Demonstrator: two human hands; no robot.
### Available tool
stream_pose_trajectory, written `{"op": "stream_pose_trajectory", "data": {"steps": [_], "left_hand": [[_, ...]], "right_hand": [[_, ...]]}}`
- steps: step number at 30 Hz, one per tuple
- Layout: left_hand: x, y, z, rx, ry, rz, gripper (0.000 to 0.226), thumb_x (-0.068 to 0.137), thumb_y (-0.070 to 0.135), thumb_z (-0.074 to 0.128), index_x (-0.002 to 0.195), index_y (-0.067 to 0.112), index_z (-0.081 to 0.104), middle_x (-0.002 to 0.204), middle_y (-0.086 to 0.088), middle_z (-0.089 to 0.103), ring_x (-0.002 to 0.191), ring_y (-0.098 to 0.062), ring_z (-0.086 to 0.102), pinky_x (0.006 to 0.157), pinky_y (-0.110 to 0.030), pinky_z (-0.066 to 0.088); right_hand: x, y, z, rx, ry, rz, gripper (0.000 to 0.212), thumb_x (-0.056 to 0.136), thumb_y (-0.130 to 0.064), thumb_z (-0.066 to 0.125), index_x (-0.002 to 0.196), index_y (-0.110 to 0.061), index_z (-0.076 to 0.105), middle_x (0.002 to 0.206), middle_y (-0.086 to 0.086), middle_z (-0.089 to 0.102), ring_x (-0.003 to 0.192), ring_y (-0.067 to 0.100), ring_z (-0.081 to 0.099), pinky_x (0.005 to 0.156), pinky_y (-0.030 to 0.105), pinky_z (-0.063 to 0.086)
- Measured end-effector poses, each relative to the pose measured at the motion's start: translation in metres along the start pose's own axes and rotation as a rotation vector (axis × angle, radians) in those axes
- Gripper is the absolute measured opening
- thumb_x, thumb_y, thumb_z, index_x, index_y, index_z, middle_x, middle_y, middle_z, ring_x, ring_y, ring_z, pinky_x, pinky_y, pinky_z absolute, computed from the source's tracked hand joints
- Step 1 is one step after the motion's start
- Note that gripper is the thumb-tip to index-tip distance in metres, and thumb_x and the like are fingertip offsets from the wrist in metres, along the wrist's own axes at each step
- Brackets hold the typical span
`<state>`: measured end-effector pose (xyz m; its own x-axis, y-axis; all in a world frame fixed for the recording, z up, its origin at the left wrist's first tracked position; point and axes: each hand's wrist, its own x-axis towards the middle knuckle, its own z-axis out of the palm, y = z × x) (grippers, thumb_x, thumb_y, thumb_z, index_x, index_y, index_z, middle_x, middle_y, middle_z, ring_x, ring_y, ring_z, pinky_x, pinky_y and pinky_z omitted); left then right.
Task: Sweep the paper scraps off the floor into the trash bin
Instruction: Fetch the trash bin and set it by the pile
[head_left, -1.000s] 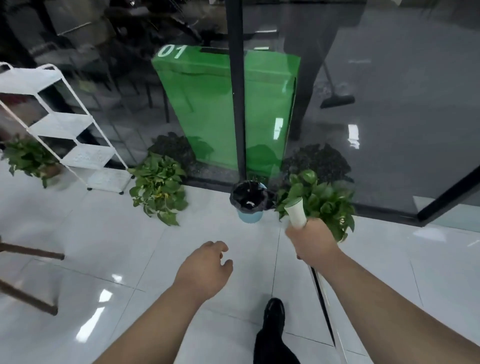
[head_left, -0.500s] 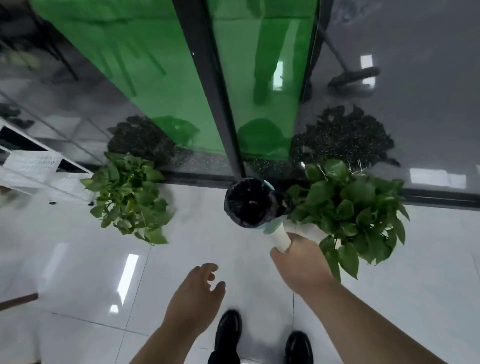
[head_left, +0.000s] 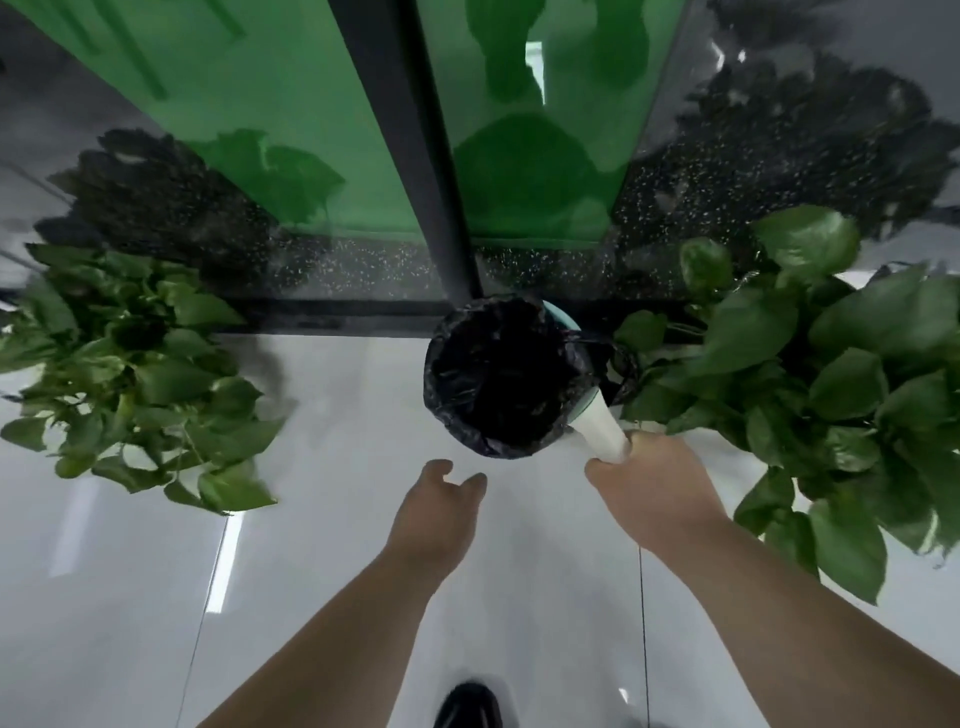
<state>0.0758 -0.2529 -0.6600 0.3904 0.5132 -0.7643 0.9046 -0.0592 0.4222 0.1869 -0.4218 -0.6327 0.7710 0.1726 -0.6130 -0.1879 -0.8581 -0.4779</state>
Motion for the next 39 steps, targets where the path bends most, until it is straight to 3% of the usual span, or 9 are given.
{"op": "stream_pose_trajectory", "data": {"steps": [3, 7, 11, 16, 20, 26, 31, 36, 39], "left_hand": [[0.043, 0.001, 0.016, -0.042, -0.010, -0.035, 0.077, 0.087, 0.054, 0.055, 0.152, 0.016, 0.038, 0.110, -0.003, 0.071, 0.099, -0.025, 0.072, 0.095, -0.045, 0.059], [0.082, 0.013, 0.034, -0.250, -0.043, -0.078, 0.040, 0.099, 0.035, 0.057, 0.133, 0.014, 0.051, 0.103, 0.001, 0.062, 0.071, -0.026, 0.073, 0.079, -0.036, 0.065], [0.121, 0.008, 0.047, -0.450, -0.039, -0.193, 0.030, 0.100, 0.027, 0.060, 0.127, 0.015, 0.061, 0.113, -0.006, 0.068, 0.059, -0.026, 0.076, 0.076, -0.040, 0.067], [0.137, 0.008, 0.056, -0.620, -0.036, -0.229, 0.027, 0.097, 0.001, 0.054, 0.123, 0.002, 0.062, 0.101, -0.018, 0.076, 0.061, -0.027, 0.076, 0.061, -0.032, 0.065], [0.127, 0.003, 0.056, -0.641, 0.040, -0.260, 0.027, 0.091, -0.001, 0.055, 0.116, 0.003, 0.065, 0.100, -0.019, 0.075, 0.064, -0.032, 0.077, 0.052, -0.029, 0.061], [0.029, -0.015, 0.022, -0.534, 0.091, -0.234, 0.019, 0.093, 0.007, 0.058, 0.110, 0.012, 0.065, 0.101, -0.016, 0.075, 0.071, -0.033, 0.077, 0.054, -0.029, 0.060], [-0.098, -0.017, -0.024, -0.414, 0.059, -0.225, 0.017, 0.091, 0.005, 0.059, 0.106, 0.011, 0.063, 0.098, -0.018, 0.073, 0.067, -0.036, 0.076, 0.056, -0.036, 0.062], [-0.209, 0.024, -0.065, -0.230, -0.067, -0.083, 0.018, 0.089, 0.006, 0.059, 0.105, 0.011, 0.064, 0.094, -0.020, 0.074, 0.062, -0.036, 0.076, 0.057, -0.037, 0.062], [-0.272, 0.067, -0.076, -0.136, -0.164, 0.056, 0.016, 0.089, 0.003, 0.059, 0.103, 0.008, 0.064, 0.093, -0.023, 0.074, 0.063, -0.040, 0.076, 0.059, -0.040, 0.064]], "right_hand": [[0.026, 0.011, 0.022, -0.008, 0.003, 0.031, 0.016, 0.081, -0.024, 0.055, 0.069, -0.016, 0.050, 0.060, -0.001, 0.050, 0.051, 0.019, 0.045, 0.048, 0.028, 0.039], [0.057, 0.014, 0.045, -0.027, -0.026, 0.006, 0.014, 0.085, -0.026, 0.054, 0.074, -0.017, 0.053, 0.067, -0.001, 0.054, 0.059, 0.021, 0.051, 0.051, 0.027, 0.041], [0.073, 0.016, 0.057, -0.034, -0.032, 0.005, 0.012, 0.085, -0.029, 0.057, 0.076, -0.021, 0.054, 0.071, -0.001, 0.058, 0.059, 0.018, 0.054, 0.049, 0.026, 0.040], [0.078, 0.021, 0.063, -0.038, -0.028, -0.002, 0.011, 0.083, -0.032, 0.058, 0.078, -0.022, 0.054, 0.074, -0.001, 0.059, 0.063, 0.019, 0.057, 0.052, 0.028, 0.044], [0.071, 0.025, 0.051, -0.021, -0.027, 0.016, 0.015, 0.083, -0.034, 0.061, 0.081, -0.019, 0.058, 0.073, 0.001, 0.060, 0.063, 0.021, 0.057, 0.053, 0.029, 0.045], [0.014, 0.023, 0.010, 0.021, -0.032, 0.063, 0.014, 0.080, -0.026, 0.063, 0.077, -0.015, 0.056, 0.069, 0.004, 0.058, 0.059, 0.022, 0.053, 0.052, 0.036, 0.047], [-0.089, 0.016, -0.065, 0.083, -0.040, 0.126, 0.017, 0.082, -0.020, 0.064, 0.072, -0.012, 0.054, 0.058, 0.000, 0.051, 0.048, 0.016, 0.042, 0.041, 0.025, 0.034], [-0.219, 0.015, -0.172, 0.112, 0.100, 0.213, 0.019, 0.083, -0.020, 0.063, 0.071, -0.025, 0.051, 0.069, 0.001, 0.061, 0.056, 0.016, 0.053, 0.048, 0.027, 0.039], [-0.303, 0.037, -0.233, 0.198, 0.255, 0.268, 0.021, 0.085, -0.019, 0.063, 0.070, -0.023, 0.048, 0.067, -0.001, 0.057, 0.058, 0.017, 0.050, 0.052, 0.028, 0.037]]}}
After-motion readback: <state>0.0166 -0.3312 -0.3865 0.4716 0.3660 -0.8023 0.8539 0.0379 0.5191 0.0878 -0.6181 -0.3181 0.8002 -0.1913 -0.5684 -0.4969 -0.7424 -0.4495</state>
